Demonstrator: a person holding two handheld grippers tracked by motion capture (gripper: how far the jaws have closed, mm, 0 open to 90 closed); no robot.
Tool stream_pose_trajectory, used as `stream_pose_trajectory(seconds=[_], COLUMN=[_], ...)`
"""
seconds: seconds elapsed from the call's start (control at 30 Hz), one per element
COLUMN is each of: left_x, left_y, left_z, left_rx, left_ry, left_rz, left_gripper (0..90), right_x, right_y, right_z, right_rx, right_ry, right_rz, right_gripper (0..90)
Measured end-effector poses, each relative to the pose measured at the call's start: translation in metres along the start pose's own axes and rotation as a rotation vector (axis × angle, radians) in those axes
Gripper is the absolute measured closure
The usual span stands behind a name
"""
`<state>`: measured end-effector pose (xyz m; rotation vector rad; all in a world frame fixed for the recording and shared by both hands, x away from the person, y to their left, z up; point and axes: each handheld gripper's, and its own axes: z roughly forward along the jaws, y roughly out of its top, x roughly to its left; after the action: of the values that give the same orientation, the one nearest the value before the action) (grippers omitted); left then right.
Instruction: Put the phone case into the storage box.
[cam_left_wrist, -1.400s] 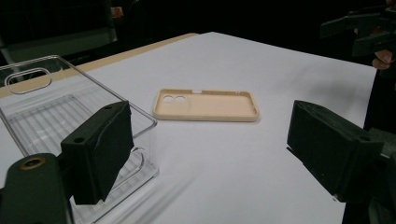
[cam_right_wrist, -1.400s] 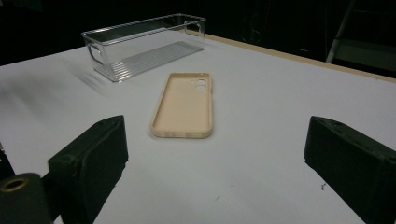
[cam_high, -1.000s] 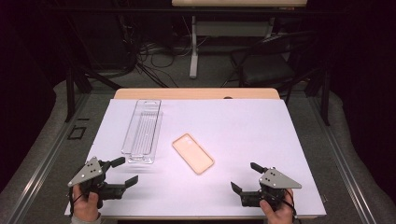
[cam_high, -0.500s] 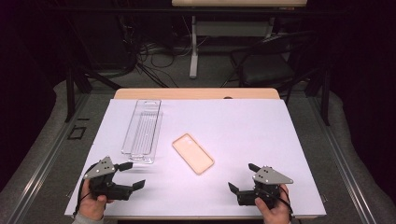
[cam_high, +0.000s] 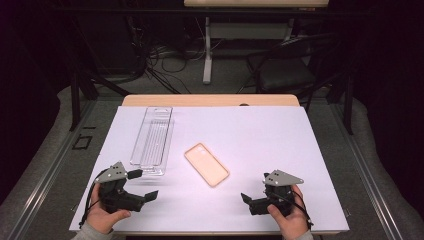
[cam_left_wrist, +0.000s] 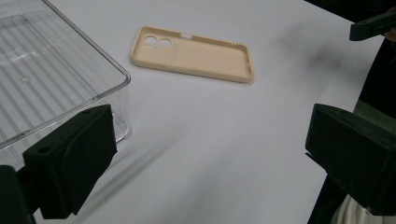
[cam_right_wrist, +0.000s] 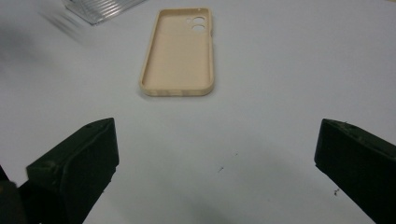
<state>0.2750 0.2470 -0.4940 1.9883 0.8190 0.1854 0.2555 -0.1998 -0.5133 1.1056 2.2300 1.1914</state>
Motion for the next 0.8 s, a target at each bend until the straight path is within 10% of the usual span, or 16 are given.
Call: stream_pose_trajectory(seconds=[0.8], left_x=[0.020], left_y=[0.046], left_z=[0.000], left_rx=[0.014], left_ry=[0.061], left_rz=[-0.039], left_gripper=[0.4], right_x=[-0.004], right_y=[0.050], right_z=[0.028], right_rx=[0.093], right_ry=[0.021], right_rz=[0.029], right_gripper=[0.0])
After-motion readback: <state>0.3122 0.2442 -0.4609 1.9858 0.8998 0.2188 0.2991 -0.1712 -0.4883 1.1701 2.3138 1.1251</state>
